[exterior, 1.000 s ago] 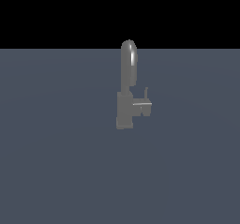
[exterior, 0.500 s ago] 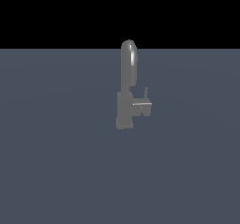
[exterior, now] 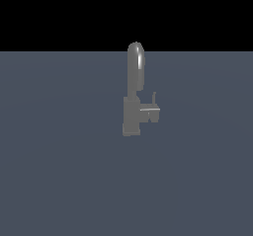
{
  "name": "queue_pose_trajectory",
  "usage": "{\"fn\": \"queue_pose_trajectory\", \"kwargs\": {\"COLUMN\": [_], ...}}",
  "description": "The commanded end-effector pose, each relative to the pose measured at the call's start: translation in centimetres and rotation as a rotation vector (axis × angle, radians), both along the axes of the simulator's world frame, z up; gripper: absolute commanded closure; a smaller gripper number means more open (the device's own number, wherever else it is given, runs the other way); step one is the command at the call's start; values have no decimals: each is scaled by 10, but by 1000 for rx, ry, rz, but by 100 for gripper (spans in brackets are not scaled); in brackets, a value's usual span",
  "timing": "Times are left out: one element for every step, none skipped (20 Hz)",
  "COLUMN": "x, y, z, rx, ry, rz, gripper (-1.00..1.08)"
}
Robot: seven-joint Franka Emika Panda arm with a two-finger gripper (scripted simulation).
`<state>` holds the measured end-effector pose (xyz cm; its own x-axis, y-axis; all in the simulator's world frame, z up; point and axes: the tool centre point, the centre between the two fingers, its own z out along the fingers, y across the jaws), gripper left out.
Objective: Turn on the faucet by rotating a designated handle.
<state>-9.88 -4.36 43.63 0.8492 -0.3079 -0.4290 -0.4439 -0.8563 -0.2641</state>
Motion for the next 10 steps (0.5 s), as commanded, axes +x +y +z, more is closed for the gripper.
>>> {"fn": "queue_pose_trajectory", "kwargs": {"x": [13, 18, 23, 27, 32, 37, 41, 46, 51, 55], "y": [-4, -6, -7, -9, -11, -13, -14, -16, -18, -20], "z": [-9, -13, -16, -20, -25, -29, -33, -38, -42, -47], "rx": [38, 53, 68, 83, 99, 114, 130, 145, 161, 177], "ry": [37, 52, 67, 82, 97, 112, 127, 143, 158, 174], "rz": [-36, -50, -65, -79, -94, -108, -123, -138, -153, -168], "gripper": [108, 108, 108, 108, 108, 108, 108, 108, 108, 108]}}
